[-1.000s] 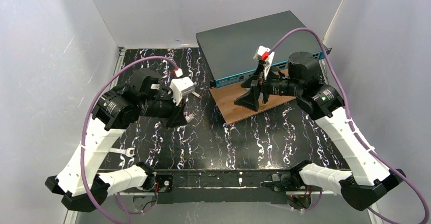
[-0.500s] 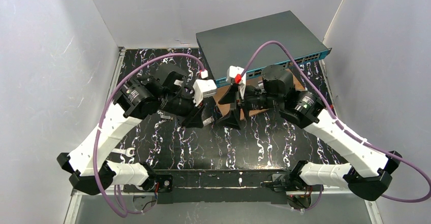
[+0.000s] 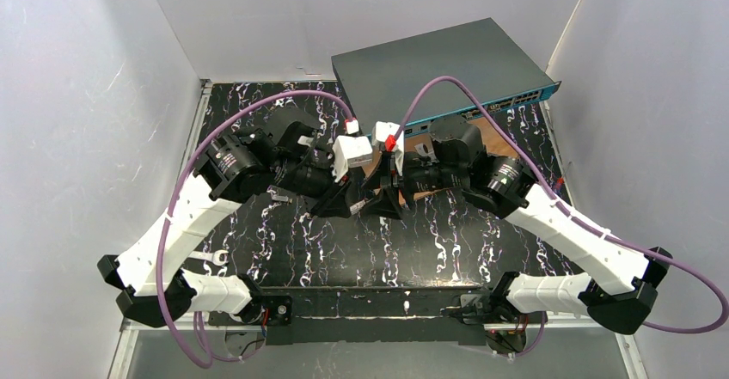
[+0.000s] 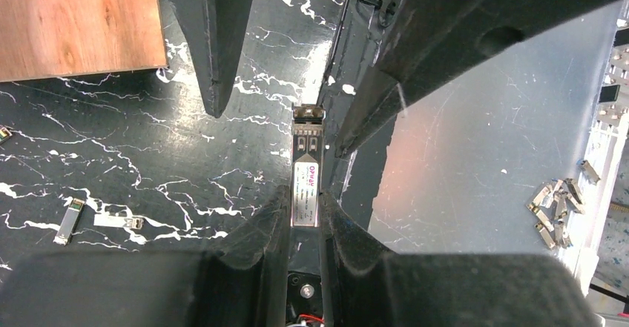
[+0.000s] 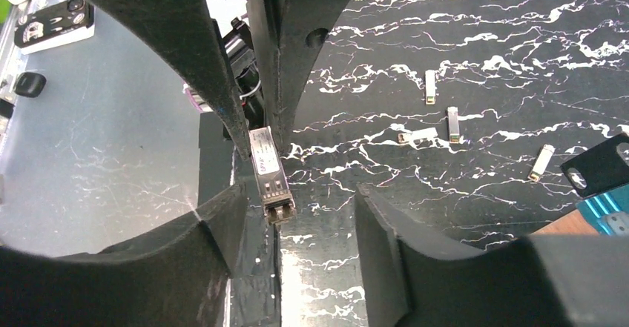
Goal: Insert the plug into the switch port
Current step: Pick up the plug from the center of the board.
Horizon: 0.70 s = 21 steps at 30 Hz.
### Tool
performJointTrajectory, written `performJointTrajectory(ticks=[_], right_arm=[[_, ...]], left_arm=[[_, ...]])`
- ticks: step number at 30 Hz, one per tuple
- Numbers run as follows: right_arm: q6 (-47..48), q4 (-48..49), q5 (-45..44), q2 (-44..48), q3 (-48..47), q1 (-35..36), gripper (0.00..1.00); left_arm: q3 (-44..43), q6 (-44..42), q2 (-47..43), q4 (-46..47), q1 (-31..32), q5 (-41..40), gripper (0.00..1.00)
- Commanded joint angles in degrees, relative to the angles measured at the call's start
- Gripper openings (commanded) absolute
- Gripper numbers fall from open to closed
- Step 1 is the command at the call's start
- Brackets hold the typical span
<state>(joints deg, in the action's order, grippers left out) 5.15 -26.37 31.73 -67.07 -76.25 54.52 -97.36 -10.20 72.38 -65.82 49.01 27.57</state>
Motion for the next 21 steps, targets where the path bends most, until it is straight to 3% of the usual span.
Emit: performJointTrajectory(ticks=[1, 4, 13, 16, 18, 21], right_arm=[[0.91, 2.57, 1.05, 0.36, 0.09, 0.45, 0.59], [1.09, 2.51, 1.35, 0.23, -0.11, 0.4, 0.49], [1.04, 2.08, 0.22, 0.7, 0.49, 0.41, 0.01], [0.84, 2.85, -2.26, 1.81, 1.72, 0.41, 0.01], [0.3, 3.42, -5.33, 2.97, 3.03, 0.41, 0.01], [-0.61, 3.8, -11.36, 4.91, 5.06, 0.41, 0.01]], left_arm=[[-1.92, -0.65, 0.09, 0.74, 0.45, 2.58, 0.0], [-2.18, -0.75, 0.22, 1.08, 0.51, 3.3, 0.0], [-0.86, -0.9, -0.89, 3.23, 0.58, 2.39, 0.0], [0.03, -0.63, -1.42, 4.58, 0.58, -0.43, 0.19], [0.92, -0.11, -1.88, 6.17, 0.56, -3.42, 0.37], [2.5, 0.87, -3.02, 9.05, 0.56, -9.28, 0.51]])
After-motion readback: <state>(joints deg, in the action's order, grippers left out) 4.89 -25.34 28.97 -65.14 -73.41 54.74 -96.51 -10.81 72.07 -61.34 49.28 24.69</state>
